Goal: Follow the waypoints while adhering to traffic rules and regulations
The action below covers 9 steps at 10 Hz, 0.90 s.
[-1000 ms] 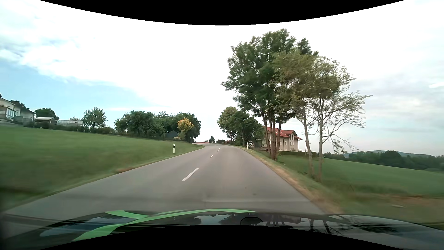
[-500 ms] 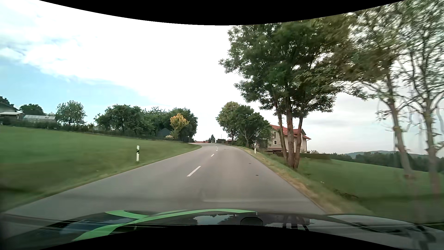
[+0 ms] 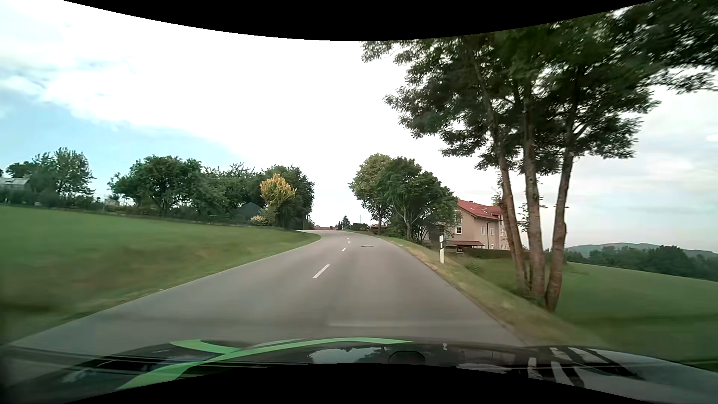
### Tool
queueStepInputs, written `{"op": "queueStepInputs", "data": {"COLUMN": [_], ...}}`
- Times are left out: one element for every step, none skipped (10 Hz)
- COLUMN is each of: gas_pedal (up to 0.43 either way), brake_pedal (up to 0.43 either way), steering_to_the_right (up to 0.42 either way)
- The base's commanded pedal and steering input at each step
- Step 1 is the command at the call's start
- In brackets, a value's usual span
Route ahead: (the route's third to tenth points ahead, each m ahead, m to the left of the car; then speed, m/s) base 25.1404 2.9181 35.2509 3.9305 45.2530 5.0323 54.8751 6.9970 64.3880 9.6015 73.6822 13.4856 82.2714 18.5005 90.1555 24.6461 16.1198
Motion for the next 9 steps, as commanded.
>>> {"op": "queueStepInputs", "data": {"gas_pedal": [0.15,0.15,0.15,0.15,0.15,0.157,0.157,0.157,0.157], "brake_pedal": [0.0,0.0,0.0,0.0,0.0,0.0,0.0,0.0,0.0], "steering_to_the_right": [-0.013,-0.013,-0.013,-0.013,-0.014,-0.014,-0.014,-0.014,-0.014]}}
